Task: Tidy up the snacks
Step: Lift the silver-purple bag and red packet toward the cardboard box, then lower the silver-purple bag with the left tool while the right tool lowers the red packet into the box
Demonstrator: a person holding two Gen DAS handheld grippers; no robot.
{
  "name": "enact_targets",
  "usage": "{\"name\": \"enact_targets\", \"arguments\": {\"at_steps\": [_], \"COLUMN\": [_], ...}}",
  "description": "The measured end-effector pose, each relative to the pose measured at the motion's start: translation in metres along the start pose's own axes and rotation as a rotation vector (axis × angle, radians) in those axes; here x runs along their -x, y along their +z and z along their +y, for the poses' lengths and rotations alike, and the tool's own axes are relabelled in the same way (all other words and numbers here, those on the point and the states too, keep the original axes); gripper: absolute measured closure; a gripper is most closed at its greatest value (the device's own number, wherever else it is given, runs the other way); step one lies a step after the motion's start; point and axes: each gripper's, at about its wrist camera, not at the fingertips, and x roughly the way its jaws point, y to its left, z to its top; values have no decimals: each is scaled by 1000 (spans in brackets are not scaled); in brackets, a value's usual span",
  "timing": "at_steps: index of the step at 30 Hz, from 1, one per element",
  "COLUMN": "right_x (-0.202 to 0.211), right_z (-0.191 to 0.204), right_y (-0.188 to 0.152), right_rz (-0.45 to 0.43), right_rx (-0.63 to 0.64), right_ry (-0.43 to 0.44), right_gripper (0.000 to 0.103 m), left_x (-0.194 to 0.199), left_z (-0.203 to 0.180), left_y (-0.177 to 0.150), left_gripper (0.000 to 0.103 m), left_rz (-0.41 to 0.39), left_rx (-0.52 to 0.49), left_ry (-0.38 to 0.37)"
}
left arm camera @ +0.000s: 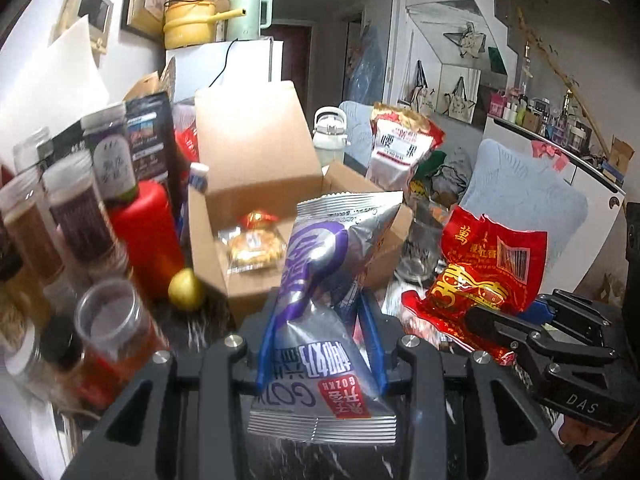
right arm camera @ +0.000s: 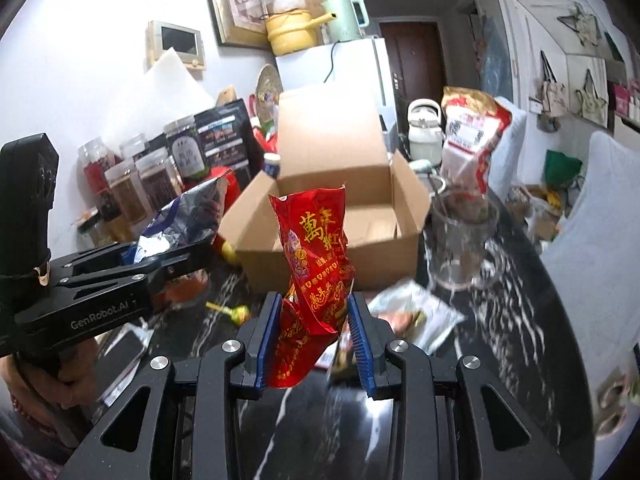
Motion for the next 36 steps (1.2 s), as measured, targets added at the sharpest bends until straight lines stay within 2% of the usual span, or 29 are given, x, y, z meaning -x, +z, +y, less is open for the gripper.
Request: {"name": "enact_targets", "arguments": {"at_steps": [18,29,36], "right_x": [-52,-101,-138], "right_z": [-14,-25,-39], "right_y": [71,109,131], "right_rz": [-54,-53,-23], "right_rx": [48,79,61], "right_ry": [16,5,9], "right_gripper": [70,70,70], "left_x": [-59,-99,-130], "left_z": [23,50,64], "left_y": [63,93,117], "left_gripper": [66,66,66], "left_rz": [-47,-56,-54], "left_rx": [12,45,60], "left_ry": [-6,47,77]}}
